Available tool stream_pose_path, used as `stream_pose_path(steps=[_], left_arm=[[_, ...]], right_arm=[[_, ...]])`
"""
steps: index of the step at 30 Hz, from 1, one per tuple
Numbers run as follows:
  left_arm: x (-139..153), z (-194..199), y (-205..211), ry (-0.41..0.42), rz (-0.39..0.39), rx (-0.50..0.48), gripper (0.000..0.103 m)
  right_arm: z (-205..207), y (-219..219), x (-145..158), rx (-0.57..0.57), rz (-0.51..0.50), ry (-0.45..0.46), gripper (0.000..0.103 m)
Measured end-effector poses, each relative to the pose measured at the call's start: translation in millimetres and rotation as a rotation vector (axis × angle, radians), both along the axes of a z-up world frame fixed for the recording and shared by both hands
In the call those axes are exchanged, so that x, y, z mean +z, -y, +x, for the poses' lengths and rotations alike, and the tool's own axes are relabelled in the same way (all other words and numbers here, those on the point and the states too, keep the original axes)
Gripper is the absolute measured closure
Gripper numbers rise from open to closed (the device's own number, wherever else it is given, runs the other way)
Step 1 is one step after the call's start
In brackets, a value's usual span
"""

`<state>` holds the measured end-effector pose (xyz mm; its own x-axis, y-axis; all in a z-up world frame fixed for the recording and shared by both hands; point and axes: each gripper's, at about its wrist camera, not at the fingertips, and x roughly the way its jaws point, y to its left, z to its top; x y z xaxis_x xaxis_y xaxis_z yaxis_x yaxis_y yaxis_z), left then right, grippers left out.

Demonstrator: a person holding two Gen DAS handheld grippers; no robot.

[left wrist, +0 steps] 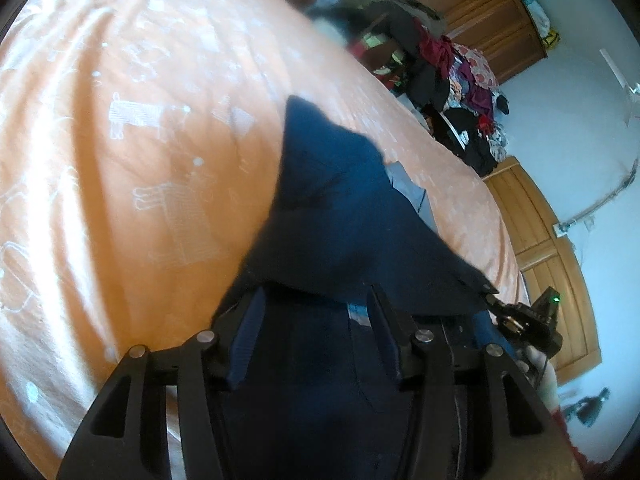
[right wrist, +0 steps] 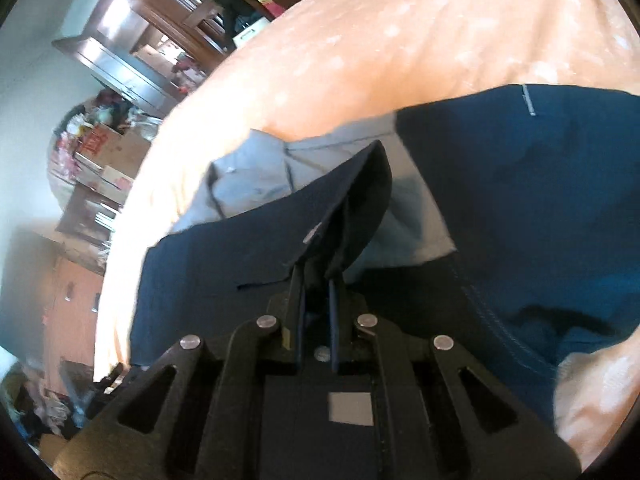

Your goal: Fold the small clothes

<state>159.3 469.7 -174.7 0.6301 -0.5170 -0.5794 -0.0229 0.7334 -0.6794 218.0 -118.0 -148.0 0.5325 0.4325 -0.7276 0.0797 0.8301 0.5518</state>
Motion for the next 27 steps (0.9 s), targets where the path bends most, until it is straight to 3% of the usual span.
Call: stream_pose_path(steps=[3, 6, 7, 9, 10, 12, 13, 14, 16, 19, 22, 25, 26, 27], left_arm=[[20.2, -12.4, 11.6, 0.032, 0.048, -0.029, 0.048], [61.2, -28.4, 24.0, 0.161, 0.093, -0.062, 0.048], [75.6, -28.0, 27.9, 0.207, 0.124, -0.071, 0.047], [89.0, -12.2, 31.4, 0.233, 0.188, -0.083, 0.033], [84.3, 6.1, 32.3, 0.188, 0.223, -0.092, 0.023], [48.3, 46.0, 37.0, -0.017, 0.291, -0.156, 0.021], [17.7, 58.2, 40.7, -0.166, 0.353, -0.186, 0.032], [2.9, 56.5, 44.0, -0.197, 0.382, -0.207, 0.039], [10.6, 41.1, 45.2, -0.143, 0.386, -0.198, 0.036], [25.6, 20.6, 40.1, -0.069, 0.334, -0.154, 0.037], [43.6, 13.8, 50.0, 0.0, 0.371, -0.133, 0.037], [62.3, 21.0, 66.3, 0.055, 0.375, -0.145, 0.032], [64.9, 25.7, 70.2, 0.056, 0.373, -0.149, 0.028], [64.1, 31.5, 73.8, 0.05, 0.371, -0.151, 0.028]], right_arm=[[4.2, -5.7, -3.5, 0.025, -0.027, -0.009, 0.094], [9.5, -8.4, -3.1, 0.042, -0.063, -0.006, 0.094], [8.8, -5.2, -3.1, 0.039, -0.064, -0.006, 0.094], [8.7, 0.8, -5.3, 0.024, -0.053, -0.007, 0.094], [7.3, 5.6, -7.1, 0.013, -0.043, -0.01, 0.094], [9.1, 13.7, -12.8, -0.011, -0.015, -0.022, 0.094], [9.7, 17.1, -16.7, -0.009, 0.001, -0.036, 0.093], [12.2, 17.0, -22.9, 0.015, 0.006, -0.075, 0.092], [5.7, 15.9, -16.5, 0.017, -0.071, -0.073, 0.083], [-11.5, 8.5, 16.2, -0.008, -0.218, 0.055, 0.081], [-10.3, -15.1, 21.8, 0.059, -0.224, 0.107, 0.081], [-3.5, -28.3, 3.1, 0.1, -0.237, 0.081, 0.081], [0.9, -26.4, -10.6, 0.103, -0.221, 0.031, 0.081], [4.7, -21.5, -30.8, 0.107, -0.185, -0.042, 0.088]])
